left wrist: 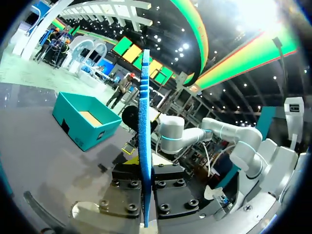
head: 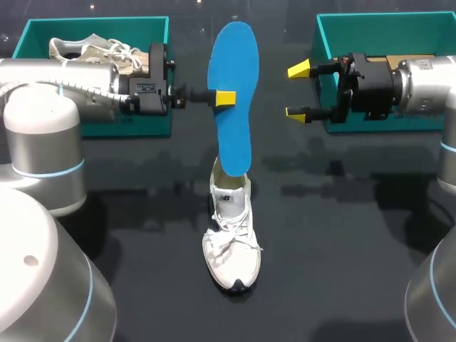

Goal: Take the shoe out of the shoebox, open the shoe tongue, remove and reinsert the insole, then place the shoe into the shoebox

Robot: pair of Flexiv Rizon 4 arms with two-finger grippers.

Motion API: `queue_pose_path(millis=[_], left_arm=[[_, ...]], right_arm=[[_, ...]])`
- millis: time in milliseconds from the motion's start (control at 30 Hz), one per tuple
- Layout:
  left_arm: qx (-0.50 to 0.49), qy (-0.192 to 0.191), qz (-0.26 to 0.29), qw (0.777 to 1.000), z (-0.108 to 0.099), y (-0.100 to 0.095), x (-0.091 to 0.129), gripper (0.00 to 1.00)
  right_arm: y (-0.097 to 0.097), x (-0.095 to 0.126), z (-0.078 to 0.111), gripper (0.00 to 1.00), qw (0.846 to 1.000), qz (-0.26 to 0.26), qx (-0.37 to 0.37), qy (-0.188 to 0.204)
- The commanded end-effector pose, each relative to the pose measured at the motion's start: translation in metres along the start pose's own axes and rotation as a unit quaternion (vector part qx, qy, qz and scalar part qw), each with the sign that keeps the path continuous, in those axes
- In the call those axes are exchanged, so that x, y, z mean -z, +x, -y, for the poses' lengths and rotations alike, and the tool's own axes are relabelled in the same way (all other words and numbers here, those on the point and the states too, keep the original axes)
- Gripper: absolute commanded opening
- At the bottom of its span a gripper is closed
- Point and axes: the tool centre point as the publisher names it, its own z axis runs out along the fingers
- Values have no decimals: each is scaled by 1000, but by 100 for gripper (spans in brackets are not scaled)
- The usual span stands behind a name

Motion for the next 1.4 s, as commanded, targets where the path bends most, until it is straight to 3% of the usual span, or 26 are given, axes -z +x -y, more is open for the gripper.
queue_pose_path(millis=[33,267,467,900,1233,1400], left_arm=[[88,10,-52,995,2,-10,4,0],[219,32,-83,972,2,-19,4,0],[289,42,-76,953,0,-24,1,0],[323,52,-61,943,-10,-30,4,0],[361,53,-48,930,-15,-38,4,0],[374,52,-40,925,-17,-40,2,0]], right_arm=[[0,0,1,100,1000,1,0,-1],[0,0,1,100,1000,1,0,-1],[0,0,1,100,1000,1,0,-1],[0,0,1,100,1000,1,0,-1],[8,7,12,100,997,56,45,-15],[17,5,16,100,992,113,44,-18]])
